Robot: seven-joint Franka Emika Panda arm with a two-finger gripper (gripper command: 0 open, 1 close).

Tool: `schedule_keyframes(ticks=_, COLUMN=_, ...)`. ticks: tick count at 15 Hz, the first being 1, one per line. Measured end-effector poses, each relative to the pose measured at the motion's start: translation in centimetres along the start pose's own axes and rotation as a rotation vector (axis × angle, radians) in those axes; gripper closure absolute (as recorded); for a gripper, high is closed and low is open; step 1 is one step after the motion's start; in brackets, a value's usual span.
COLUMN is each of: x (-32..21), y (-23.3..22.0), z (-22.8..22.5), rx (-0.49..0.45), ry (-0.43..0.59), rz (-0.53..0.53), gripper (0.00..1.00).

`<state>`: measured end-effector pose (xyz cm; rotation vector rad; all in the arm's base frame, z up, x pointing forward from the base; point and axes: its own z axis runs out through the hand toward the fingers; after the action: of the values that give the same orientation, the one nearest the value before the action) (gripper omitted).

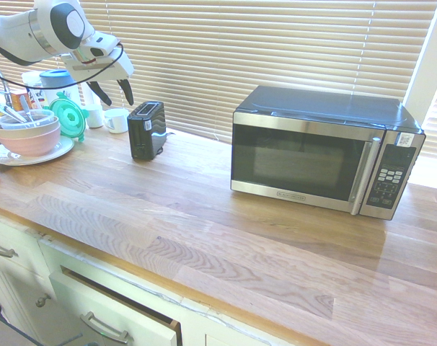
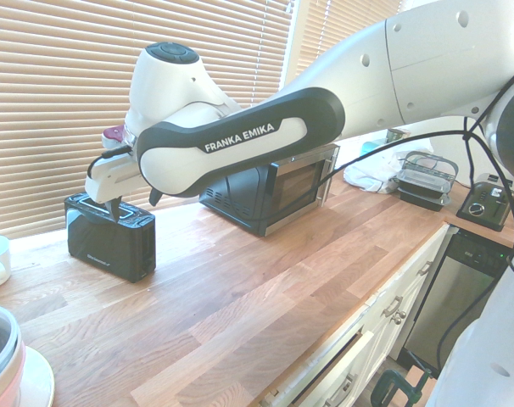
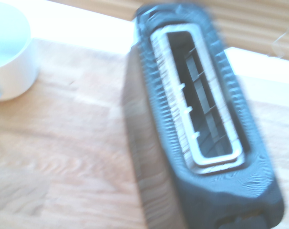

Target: Press the toaster

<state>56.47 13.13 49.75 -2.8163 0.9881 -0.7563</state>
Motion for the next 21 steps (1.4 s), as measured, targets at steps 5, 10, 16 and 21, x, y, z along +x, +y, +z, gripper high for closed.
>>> schedule_keyframes(ticks=5, x=3.0, y=1.2, z=1.1, rx=-0.005, ry=0.014, rz=0.039, gripper=0.00)
schedule_keyframes(ticks=10, x=3.1, y=1.2, z=1.3, rx=0.006, ry=-0.002, rz=0.024, gripper=1.00)
schedule_keyframes(ticks=16, x=3.7, y=1.6, z=1.4, rx=0.043, ry=-0.021, rz=0.010, gripper=1.00)
schedule_keyframes(ticks=21, x=4.5, y=2.6, z=1.8, rx=0.108, ry=-0.058, rz=-0.009, gripper=1.00)
